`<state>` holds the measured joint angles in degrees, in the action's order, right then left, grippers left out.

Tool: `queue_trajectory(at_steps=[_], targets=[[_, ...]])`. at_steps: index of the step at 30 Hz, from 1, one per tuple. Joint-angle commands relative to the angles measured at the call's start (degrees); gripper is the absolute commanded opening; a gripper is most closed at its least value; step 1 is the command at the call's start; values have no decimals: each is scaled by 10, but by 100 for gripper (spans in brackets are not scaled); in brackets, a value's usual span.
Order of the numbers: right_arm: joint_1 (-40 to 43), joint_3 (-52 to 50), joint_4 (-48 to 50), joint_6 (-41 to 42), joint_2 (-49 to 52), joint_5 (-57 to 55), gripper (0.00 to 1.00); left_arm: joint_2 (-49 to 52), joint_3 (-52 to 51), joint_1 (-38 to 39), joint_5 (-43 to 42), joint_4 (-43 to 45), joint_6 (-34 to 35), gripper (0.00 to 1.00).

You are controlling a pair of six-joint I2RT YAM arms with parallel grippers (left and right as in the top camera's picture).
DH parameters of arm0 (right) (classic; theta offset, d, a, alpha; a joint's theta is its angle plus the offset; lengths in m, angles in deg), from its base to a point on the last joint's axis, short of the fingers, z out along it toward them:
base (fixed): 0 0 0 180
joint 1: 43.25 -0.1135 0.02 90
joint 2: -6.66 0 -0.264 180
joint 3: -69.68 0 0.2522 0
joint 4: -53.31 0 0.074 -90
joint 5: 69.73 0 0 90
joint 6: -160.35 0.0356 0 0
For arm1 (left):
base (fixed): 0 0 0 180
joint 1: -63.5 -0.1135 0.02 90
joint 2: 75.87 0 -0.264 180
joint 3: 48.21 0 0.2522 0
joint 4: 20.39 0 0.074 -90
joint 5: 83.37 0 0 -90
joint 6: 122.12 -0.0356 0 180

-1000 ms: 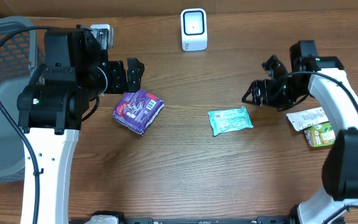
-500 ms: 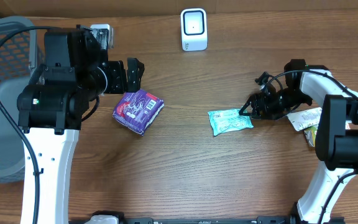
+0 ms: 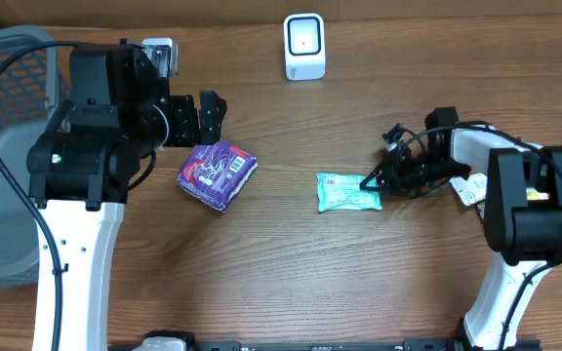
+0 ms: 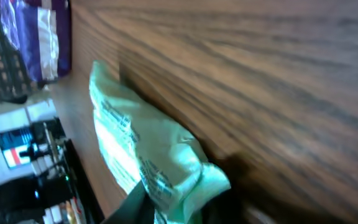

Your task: Scan the item barcode

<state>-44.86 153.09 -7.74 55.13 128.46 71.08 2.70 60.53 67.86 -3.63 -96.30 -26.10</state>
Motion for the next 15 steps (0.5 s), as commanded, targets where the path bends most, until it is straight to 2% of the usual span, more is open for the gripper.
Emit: queue_trajectory(at_steps=[1, 5, 9, 15], targets=[[-2, -13, 8, 22, 18, -16, 11, 2, 7, -2, 4, 2, 8, 100], [-2, 2, 4, 22, 17, 64, 4, 2, 7, -2, 4, 2, 8, 100], [-2, 42, -32, 21, 6, 120, 4, 2, 7, -2, 4, 2, 8, 100], [-26, 143, -120, 24, -88, 123, 4, 2, 7, -2, 4, 2, 8, 100]])
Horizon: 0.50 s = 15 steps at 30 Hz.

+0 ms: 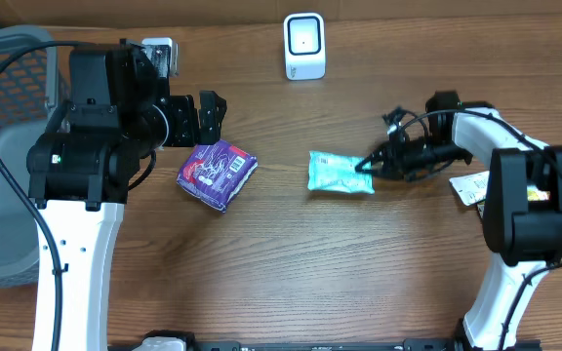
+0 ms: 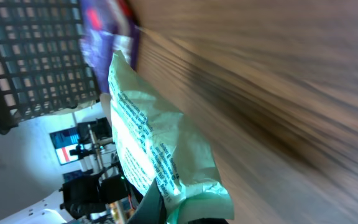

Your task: Scan the item barcode

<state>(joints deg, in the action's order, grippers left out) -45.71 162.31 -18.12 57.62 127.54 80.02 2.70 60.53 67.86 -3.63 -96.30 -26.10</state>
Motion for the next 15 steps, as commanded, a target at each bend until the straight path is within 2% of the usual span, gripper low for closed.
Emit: queue_trajectory(at_steps=[1, 9, 15], targets=[[-23, 69, -19, 9, -107, 33, 4, 2, 7, -2, 4, 2, 8, 99], [-51, 152, -14, 87, -237, -38, 4, 2, 7, -2, 4, 2, 8, 100], [-57, 159, -10, 113, -277, -57, 4, 2, 7, -2, 4, 2, 8, 99]])
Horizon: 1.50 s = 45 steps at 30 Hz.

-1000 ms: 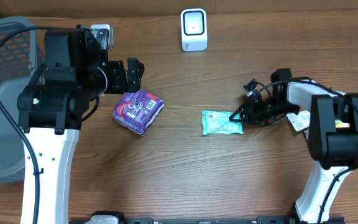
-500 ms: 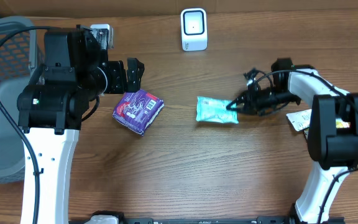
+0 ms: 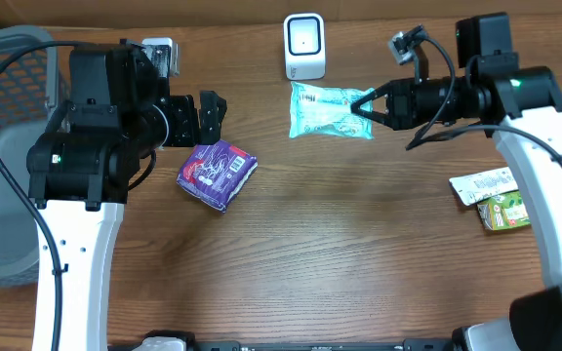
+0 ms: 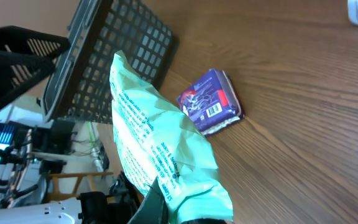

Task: Scan the item barcode
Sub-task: 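Hold the teal packet in front of the white scanner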

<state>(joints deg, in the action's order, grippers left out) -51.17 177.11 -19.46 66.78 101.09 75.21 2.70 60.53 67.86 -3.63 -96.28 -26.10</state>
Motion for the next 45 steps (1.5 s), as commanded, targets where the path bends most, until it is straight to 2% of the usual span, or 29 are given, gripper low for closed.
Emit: queue_trajectory(at_steps=[1, 4, 6, 9, 12, 17, 20, 24, 28, 32, 45], targets=[[-2, 11, 3, 21, -12, -9, 4, 2, 7, -2, 4, 2, 8, 99], [-2, 11, 4, 28, -12, -10, 4, 2, 7, -2, 4, 2, 8, 100], [-5, 17, 10, 75, -12, -54, 4, 2, 7, -2, 4, 2, 8, 100], [-37, 56, 4, 116, -12, -188, 4, 2, 7, -2, 4, 2, 8, 100], [-95, 121, -8, 141, -7, -388, 3, 2, 7, -2, 3, 2, 8, 100], [-161, 180, 24, 130, 31, -652, 4, 2, 7, -2, 4, 2, 8, 100], [-184, 179, 99, 68, 77, -793, 4, 2, 7, -2, 4, 2, 8, 100], [-196, 179, 216, -40, 154, -912, 4, 2, 7, -2, 4, 2, 8, 99], [-197, 179, 289, -115, 207, -916, 4, 2, 7, -2, 4, 2, 8, 100], [-200, 179, 371, -264, 263, -925, 4, 2, 7, -2, 4, 2, 8, 100], [-221, 178, 636, -609, 408, -989, 4, 2, 7, -2, 4, 2, 8, 100]])
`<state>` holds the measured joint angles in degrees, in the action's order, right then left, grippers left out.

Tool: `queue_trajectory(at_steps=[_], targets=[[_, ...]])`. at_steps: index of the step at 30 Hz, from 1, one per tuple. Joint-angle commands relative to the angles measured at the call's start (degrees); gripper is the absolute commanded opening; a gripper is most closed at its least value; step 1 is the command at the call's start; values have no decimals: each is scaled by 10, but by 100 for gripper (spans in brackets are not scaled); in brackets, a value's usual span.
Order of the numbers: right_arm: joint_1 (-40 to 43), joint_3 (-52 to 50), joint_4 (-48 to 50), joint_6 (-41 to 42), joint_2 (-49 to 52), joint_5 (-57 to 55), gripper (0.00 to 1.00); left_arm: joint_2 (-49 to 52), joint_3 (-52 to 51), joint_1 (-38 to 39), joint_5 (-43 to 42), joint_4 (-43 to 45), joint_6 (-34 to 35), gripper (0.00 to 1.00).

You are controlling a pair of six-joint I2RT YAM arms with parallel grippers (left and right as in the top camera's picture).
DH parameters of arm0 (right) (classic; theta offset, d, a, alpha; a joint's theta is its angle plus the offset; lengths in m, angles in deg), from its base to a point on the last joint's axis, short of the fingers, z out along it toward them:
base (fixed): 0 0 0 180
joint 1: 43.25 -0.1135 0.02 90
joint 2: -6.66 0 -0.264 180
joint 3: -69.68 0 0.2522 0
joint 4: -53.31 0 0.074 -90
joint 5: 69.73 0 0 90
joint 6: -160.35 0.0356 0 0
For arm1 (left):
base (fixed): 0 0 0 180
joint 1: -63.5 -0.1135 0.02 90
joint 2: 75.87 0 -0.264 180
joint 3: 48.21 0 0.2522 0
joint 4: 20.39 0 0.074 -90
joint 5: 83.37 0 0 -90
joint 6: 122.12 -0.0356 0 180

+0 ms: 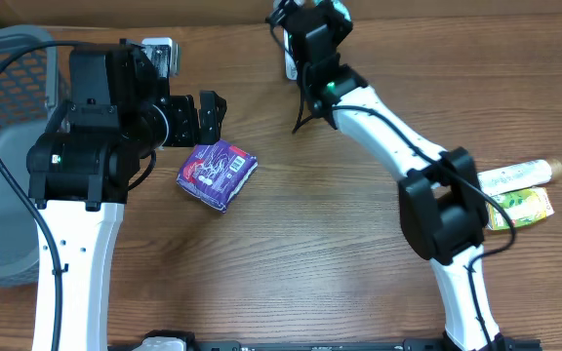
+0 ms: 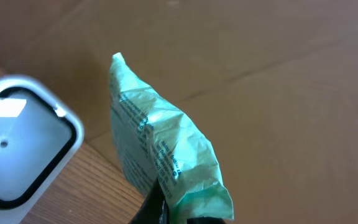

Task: Scan the item barcode
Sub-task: 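Hold the teal packet in front of the white scanner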

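My right gripper [image 2: 179,213] is shut on one end of a crinkled mint-green packet [image 2: 157,152] with dark print, which stands on edge. The white scanner [image 2: 17,146] with its dark-rimmed window lies just left of the packet, at the table's back edge. In the overhead view the right gripper [image 1: 307,18] covers most of the scanner [image 1: 289,64] and hides the packet. My left gripper [image 1: 209,118] hangs open just above a purple packet [image 1: 218,174], apart from it.
A dark mesh basket stands at the far left. A white tube-like pack [image 1: 517,175] and a green-yellow carton [image 1: 521,205] lie at the right edge. A brown cardboard wall [image 2: 272,74] rises behind the scanner.
The right arm has moved left and back: the green packet was held flat just right of the scanner and now stands on edge beside it, under the wrist. Left arm unchanged.
The right gripper was shut on the green packet's right end as it lay mid-table. Half a second later the packet sat slightly further left and back. Then it was held beside the scanner, and now right at the scanner by the back wall.
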<state>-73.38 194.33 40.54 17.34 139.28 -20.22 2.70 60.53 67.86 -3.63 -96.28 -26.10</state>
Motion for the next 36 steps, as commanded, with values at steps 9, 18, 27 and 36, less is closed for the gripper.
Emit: queue_trajectory(at_steps=[9, 18, 27, 36], targets=[[-10, 5, 46, -135, 40, -49, 4, 2, 7, -2, 4, 2, 8, 99], [-21, 5, 2, -135, 40, -30, 4, 2, 7, -2, 4, 2, 8, 100], [-21, 5, 4, -135, 40, -32, 4, 2, 7, -2, 4, 2, 8, 100], [-23, 5, 95, -161, 40, -48, 4, 2, 7, -2, 4, 2, 8, 99]])
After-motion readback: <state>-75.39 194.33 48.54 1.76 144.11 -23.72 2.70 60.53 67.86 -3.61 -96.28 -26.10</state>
